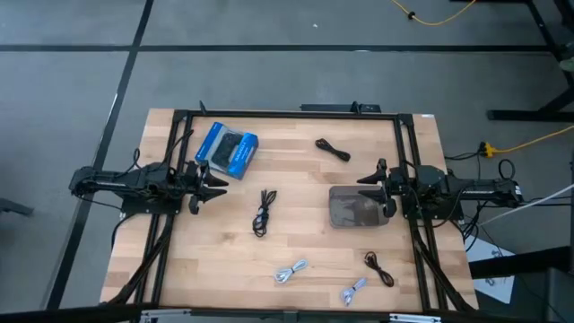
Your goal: Pick and place USB-C Cables
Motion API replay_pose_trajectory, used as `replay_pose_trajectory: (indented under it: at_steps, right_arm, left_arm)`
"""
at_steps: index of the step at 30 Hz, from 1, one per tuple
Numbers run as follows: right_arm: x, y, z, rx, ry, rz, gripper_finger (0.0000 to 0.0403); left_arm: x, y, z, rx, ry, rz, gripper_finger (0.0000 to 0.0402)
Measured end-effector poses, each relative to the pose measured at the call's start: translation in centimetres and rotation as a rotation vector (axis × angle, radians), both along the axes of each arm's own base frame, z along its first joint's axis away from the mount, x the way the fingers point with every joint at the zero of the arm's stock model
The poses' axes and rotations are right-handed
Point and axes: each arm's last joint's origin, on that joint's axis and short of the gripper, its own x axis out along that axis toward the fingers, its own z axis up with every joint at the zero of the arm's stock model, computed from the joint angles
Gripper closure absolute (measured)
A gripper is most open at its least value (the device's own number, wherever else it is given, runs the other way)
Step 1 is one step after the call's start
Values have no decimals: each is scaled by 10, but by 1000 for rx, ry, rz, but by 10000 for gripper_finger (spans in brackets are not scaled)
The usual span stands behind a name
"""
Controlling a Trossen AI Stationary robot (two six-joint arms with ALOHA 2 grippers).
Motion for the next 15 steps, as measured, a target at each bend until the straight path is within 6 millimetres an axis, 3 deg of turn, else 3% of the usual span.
replay_pose_trajectory:
  at_steps: [15]
  right_arm:
    - [0,0,0,-2,-3,0,226]
  left_arm:
    - [0,0,0,11,-1,1,271]
